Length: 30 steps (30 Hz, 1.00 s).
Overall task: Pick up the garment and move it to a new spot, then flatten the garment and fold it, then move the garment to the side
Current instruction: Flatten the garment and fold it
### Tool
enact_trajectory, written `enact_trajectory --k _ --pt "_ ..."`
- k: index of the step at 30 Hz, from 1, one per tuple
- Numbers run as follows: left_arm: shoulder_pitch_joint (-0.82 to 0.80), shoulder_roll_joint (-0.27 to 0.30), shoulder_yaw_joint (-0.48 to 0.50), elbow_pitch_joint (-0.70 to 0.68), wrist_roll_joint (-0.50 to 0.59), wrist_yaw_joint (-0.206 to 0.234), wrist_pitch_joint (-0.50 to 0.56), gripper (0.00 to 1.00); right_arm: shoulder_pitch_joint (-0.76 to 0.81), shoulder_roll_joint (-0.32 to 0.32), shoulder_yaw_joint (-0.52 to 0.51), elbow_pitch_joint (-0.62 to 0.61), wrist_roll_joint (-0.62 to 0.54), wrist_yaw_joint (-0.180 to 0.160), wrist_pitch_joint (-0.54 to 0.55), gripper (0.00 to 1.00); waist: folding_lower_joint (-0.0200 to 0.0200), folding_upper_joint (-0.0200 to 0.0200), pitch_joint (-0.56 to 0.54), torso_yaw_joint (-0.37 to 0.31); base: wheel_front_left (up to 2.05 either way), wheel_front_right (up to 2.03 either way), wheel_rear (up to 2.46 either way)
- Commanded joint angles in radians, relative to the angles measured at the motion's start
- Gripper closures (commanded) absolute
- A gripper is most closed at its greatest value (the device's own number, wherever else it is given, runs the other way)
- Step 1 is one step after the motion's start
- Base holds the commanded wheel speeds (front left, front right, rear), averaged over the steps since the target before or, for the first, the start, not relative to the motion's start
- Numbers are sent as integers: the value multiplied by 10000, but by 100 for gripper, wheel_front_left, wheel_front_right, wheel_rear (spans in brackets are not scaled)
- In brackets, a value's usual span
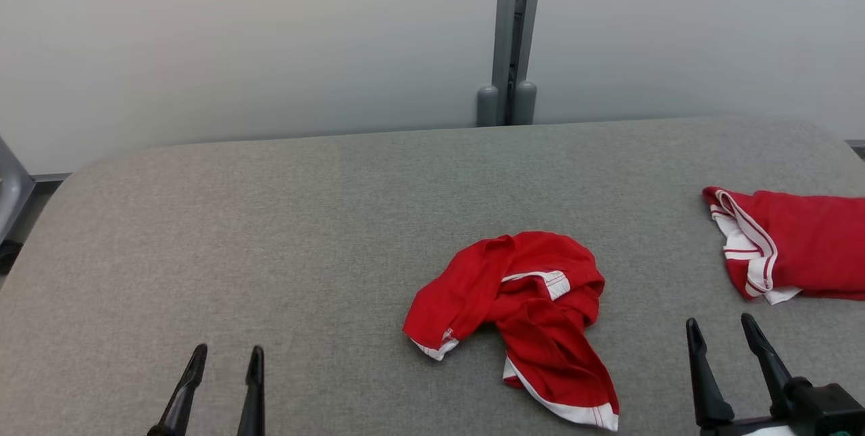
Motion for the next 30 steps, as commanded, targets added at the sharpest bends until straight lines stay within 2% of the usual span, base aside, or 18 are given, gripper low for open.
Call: enact_trajectory --k 1,2,7,10,11,17,20,24,30 --pt "-394 -1 -161 -271 122 -66 -13 0 -218 -46 103 -4 -32 -3 2 0 0 -1 147 -316 0 0 0" --pt "-637 -3 -545 -541 303 -141 -10 0 -425 -51 248 -44 -21 -3 2 0 0 -1 252 -704 0 0 0" --pt "-2049 14 -2130 -414 683 -263 302 0 -726 -52 449 -115 128 -3 2 0 0 -1 575 -1751 0 0 0" --pt "-3357 52 -3170 162 741 -296 1192 0 -889 -43 484 -138 314 -1 2 0 0 -1 1034 -2252 0 0 0" --pt "-3357 52 -3170 162 741 -296 1192 0 -889 -43 484 -138 314 -1 2 0 0 -1 1034 -2252 0 0 0" --pt "-6093 55 -5396 1952 365 -295 3150 0 -1256 -49 690 -73 794 -3 2 0 0 -1 2036 -3060 0 0 0" --pt "-6931 77 -5837 2999 392 -294 3873 0 -1457 -43 779 -9 987 -1 2 0 0 -1 2283 -3434 0 0 0" --pt "-7294 119 -5839 4071 540 18 4892 0 -1467 -45 627 80 1141 -1 2 0 0 -1 2320 -3705 0 0 0" --pt "-7050 419 -5782 4350 616 349 5136 0 -1328 -45 265 162 1134 -1 2 0 0 -1 2111 -3637 0 0 0"
